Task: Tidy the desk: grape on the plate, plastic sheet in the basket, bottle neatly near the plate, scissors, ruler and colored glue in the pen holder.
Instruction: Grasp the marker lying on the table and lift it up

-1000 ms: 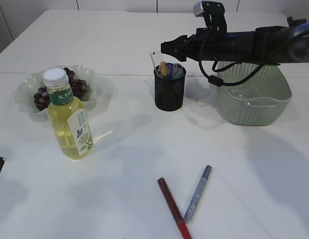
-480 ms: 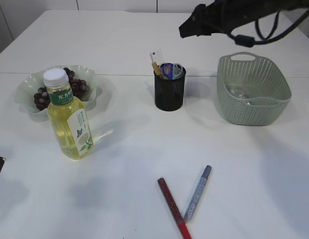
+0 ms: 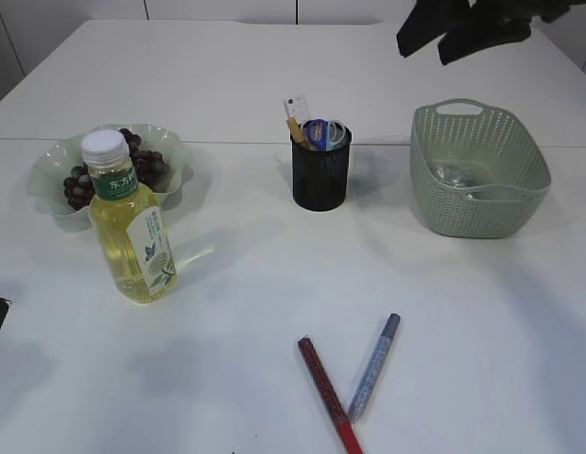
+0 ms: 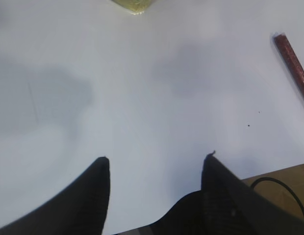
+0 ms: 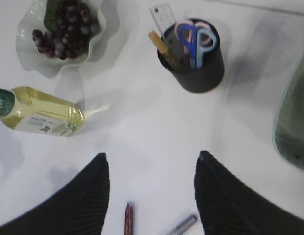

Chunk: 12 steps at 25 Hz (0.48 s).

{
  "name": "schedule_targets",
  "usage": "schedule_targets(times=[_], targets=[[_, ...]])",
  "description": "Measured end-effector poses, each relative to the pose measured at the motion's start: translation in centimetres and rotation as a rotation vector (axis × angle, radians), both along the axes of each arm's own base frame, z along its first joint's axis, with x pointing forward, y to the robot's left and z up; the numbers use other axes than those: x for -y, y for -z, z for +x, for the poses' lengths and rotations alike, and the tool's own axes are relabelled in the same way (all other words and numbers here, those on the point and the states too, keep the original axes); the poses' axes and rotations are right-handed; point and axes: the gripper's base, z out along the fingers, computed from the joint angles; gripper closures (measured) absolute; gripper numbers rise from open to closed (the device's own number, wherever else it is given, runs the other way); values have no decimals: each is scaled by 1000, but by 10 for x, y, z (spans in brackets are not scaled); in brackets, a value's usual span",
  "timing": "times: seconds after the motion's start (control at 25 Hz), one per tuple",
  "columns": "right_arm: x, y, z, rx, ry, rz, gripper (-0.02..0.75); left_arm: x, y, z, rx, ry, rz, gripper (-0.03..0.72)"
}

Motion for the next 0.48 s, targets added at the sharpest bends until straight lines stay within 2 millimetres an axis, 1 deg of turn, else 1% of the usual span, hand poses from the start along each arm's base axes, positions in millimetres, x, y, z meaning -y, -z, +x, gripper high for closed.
schedule_targets(times=[0.08, 0.2, 0.4, 0.48], targets=[[-6, 2, -7, -60, 36, -41, 297, 0, 0, 0, 0, 0, 0, 253], [-19, 14, -18, -143, 61, -135, 297, -1, 0, 0, 2, 3, 10, 253], [-51, 49, -40, -287, 16, -201, 298, -2, 0, 0, 5, 6, 22, 254], [-59, 67, -49, -346, 1, -222, 298, -2, 0, 0, 5, 6, 22, 253]])
